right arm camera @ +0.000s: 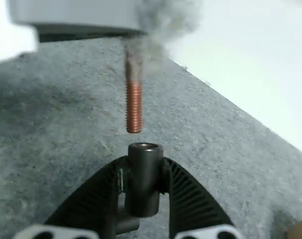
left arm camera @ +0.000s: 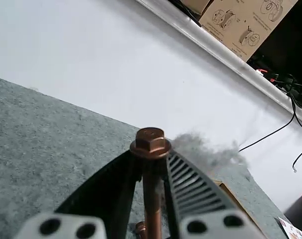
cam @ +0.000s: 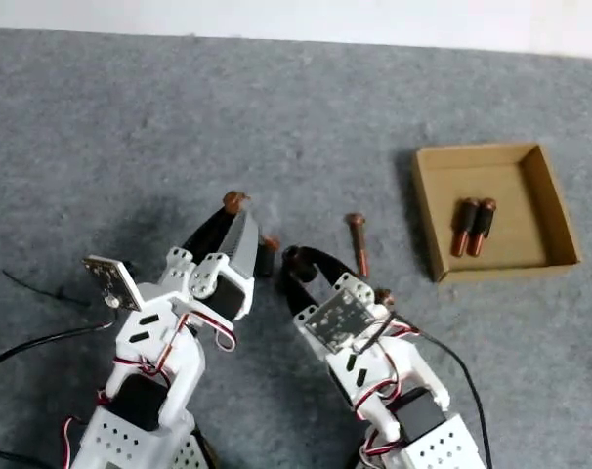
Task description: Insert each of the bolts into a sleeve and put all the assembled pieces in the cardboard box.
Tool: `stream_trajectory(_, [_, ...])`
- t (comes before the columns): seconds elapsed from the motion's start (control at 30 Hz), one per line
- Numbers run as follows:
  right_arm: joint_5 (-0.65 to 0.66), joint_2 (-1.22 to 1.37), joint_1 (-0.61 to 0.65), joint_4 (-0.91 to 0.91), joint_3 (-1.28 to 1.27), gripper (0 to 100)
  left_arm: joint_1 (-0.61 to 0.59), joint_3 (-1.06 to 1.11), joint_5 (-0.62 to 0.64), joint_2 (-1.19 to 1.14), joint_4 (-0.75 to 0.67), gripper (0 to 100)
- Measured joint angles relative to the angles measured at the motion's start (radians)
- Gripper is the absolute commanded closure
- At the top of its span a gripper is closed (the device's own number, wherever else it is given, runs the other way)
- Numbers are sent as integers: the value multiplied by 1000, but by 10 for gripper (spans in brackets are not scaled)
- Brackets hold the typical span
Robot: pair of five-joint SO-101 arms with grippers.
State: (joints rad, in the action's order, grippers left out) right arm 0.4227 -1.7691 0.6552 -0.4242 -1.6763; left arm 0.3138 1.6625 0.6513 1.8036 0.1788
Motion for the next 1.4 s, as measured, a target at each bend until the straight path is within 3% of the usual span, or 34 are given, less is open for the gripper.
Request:
stream_trajectory(0.57, [12,0,2,0,0,993,81,0,0,6,2,994])
stream_trajectory(0.73, [14,0,5,0,0,993,127,-2,5,6,87,994])
stream_trajectory(1.03, [17,0,6,0,0,993,130,-2,6,6,100,994])
stream_trajectory(1.4, [17,2,-5,-2,0,993,157,-12,8,9,212,994])
